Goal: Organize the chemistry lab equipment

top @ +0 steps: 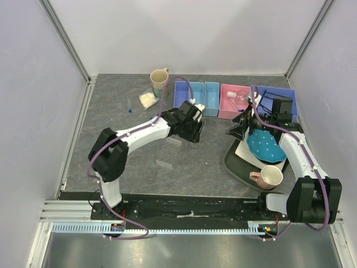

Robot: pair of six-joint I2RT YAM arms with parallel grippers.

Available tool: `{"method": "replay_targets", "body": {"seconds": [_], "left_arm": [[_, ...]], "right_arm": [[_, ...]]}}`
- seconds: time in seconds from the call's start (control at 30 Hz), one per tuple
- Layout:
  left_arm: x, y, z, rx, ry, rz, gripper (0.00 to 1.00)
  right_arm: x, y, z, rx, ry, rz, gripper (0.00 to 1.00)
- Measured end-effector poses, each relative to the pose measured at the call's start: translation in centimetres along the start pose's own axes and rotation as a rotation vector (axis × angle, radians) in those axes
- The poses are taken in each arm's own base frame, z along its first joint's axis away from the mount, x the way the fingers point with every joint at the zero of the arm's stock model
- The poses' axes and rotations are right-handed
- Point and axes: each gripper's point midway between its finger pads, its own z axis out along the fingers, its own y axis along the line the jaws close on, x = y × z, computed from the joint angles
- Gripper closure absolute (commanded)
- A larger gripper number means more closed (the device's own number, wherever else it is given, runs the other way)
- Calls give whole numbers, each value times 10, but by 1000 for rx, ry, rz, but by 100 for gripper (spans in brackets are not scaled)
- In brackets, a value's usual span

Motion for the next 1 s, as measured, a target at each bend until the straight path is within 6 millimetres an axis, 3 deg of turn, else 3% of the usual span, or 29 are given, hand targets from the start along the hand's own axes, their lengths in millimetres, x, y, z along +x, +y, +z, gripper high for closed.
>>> {"method": "replay_targets", "body": {"seconds": [0.17,0.33,0.47,0.57,0.77,1.0], "left_arm": [[13,-8,33,-43,57,32,90],[15,-11,44,-100,58,63,86],[14,-9,45,-135,48,72,56],[14,-9,46,-146,44,65,40],[15,-9,45,-154,47,44,20],[7,-13,30,-145,22,35,15]], "right_arm": [[4,-1,1,2,12,9,11],[9,-5,3,-1,26,23,11],[10,-5,3,0,30,20,11],[11,-5,2,4,35,19,10],[15,-8,2,16,49,10,10],[20,-10,1,21,66,-21,9]]}}
